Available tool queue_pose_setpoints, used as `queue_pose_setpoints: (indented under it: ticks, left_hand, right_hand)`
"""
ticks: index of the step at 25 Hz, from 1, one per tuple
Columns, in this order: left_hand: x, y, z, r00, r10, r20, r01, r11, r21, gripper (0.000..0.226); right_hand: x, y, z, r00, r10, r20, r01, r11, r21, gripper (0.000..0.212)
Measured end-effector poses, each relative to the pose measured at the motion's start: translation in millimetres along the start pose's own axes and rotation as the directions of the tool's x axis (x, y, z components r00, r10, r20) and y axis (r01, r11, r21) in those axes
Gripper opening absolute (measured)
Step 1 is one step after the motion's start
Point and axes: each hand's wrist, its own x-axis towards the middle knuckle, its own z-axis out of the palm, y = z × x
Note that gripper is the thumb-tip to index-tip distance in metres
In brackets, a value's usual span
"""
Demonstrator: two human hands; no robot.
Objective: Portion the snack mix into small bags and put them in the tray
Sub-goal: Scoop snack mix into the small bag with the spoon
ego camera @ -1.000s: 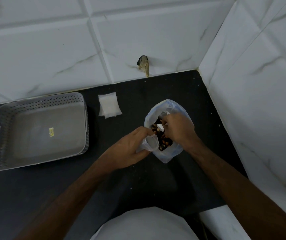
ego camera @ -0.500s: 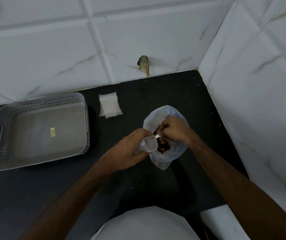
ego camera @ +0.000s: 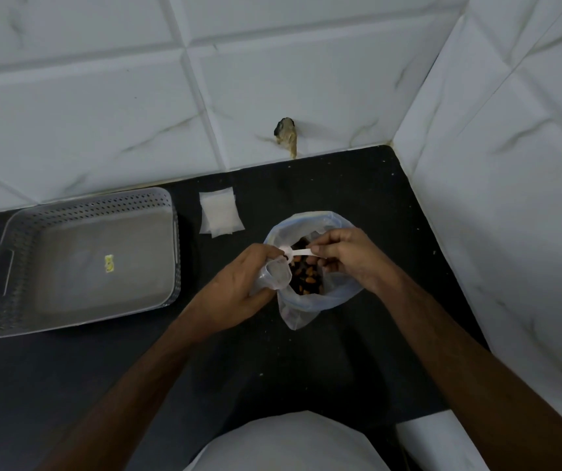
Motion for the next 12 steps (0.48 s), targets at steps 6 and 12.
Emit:
queue_pose_setpoints:
  ticks: [6, 12]
  left_hand:
    - [-7, -3, -6, 0.999, -0.036, -0.032, 0.035, 0.999, -0.022, 0.040]
    - [-9, 0, -3, 0.990, -0.109, -0.089, 0.101, 0.991, -0.089, 0.038]
  right_hand:
    - [-22, -6, -10, 0.998, -0.062, 0.001, 0.062, 0.998, -0.003, 0.014]
    - [-54, -17, -21, 0.980, -0.196, 0.019, 0.190, 0.966, 0.174, 0.013]
